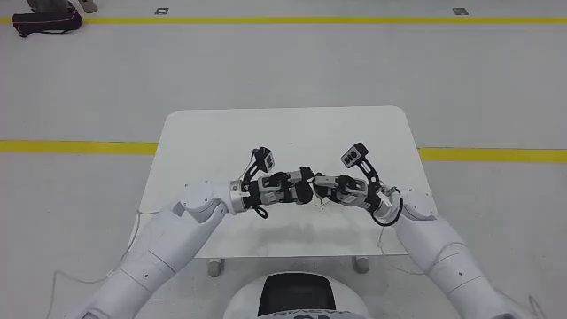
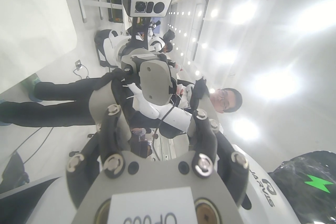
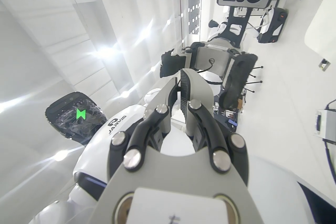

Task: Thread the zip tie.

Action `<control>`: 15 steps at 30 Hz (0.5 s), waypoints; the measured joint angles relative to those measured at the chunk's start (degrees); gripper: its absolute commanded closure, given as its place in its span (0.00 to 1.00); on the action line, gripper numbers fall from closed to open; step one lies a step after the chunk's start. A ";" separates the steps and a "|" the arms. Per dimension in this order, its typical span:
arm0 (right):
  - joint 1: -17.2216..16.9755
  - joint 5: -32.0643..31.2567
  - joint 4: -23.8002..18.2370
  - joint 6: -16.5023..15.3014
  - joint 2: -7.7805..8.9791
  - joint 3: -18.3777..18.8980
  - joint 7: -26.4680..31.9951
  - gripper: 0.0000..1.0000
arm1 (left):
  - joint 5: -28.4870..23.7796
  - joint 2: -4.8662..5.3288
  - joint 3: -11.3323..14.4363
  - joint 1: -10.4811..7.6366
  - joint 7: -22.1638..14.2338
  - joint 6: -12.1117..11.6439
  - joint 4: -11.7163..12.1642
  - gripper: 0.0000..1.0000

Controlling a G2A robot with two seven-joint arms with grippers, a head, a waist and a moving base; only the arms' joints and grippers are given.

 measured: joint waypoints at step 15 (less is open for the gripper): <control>-2.06 -6.17 -2.70 2.62 1.29 3.55 -1.88 1.00 | 2.08 0.50 -0.75 0.53 1.10 0.21 -0.77 0.76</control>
